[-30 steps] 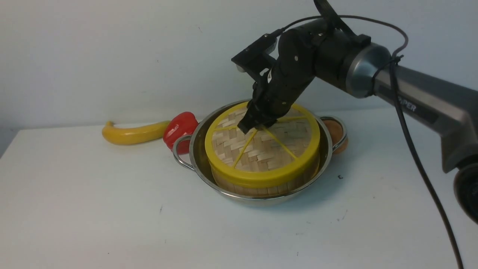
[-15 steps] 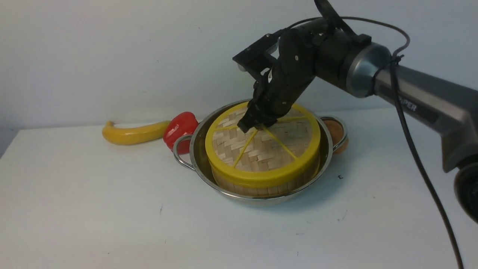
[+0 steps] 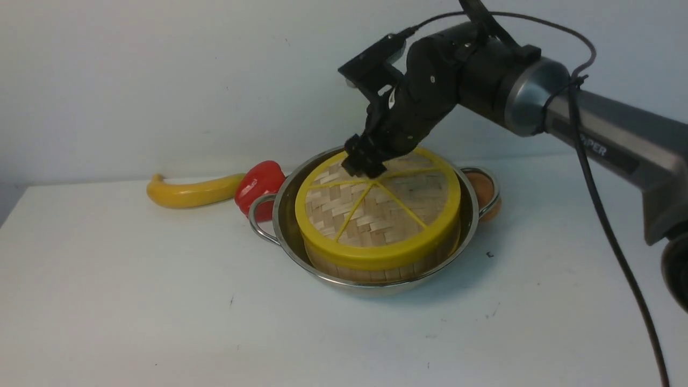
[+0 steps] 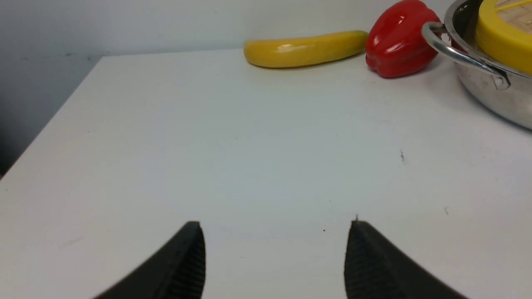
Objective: Place the steamer in the pot on the white table, and put the lid on the steamer.
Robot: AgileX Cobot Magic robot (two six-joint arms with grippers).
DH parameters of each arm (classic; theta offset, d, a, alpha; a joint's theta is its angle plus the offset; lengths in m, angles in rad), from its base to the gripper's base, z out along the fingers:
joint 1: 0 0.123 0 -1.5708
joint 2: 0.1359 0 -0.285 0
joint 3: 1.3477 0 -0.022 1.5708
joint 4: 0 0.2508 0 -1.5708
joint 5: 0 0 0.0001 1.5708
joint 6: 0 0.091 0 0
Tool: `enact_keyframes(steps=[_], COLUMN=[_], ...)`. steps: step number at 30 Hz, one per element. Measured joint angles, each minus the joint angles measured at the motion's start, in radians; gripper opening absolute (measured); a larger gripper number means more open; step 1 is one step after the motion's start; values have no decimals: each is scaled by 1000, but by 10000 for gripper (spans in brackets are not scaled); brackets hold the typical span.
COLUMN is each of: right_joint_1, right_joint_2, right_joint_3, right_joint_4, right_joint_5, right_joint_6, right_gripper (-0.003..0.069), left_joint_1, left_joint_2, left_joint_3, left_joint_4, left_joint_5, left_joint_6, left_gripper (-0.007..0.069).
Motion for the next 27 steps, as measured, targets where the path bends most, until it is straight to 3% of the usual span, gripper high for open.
enact_keyframes(steps=[4,9,12,18,21,27], right_joint_1=[0,0,0,0,0,0], right_joint_2=[-89,-218,-288,-372,-380,-376], right_joint_3=[0,0,0,0,0,0], right_joint_4=[-64,-205,-243,-225,-187,-118], right_joint_5=[-59,-79,-81,-103,-106,-102], right_joint_6=[60,166,235,295,298,300], right_gripper=[503,404,311,43,-3,-4], left_joint_1=[0,0,0,0,0,0], left_joint_2=[0,0,0,0,0,0], left_joint_3=[0,0,0,0,0,0], left_joint_4=[0,0,0,0,0,0], left_joint_5=[0,0,0,0,0,0], left_joint_6=[0,0,0,0,0,0], left_gripper=[419,419,419,419,419,419])
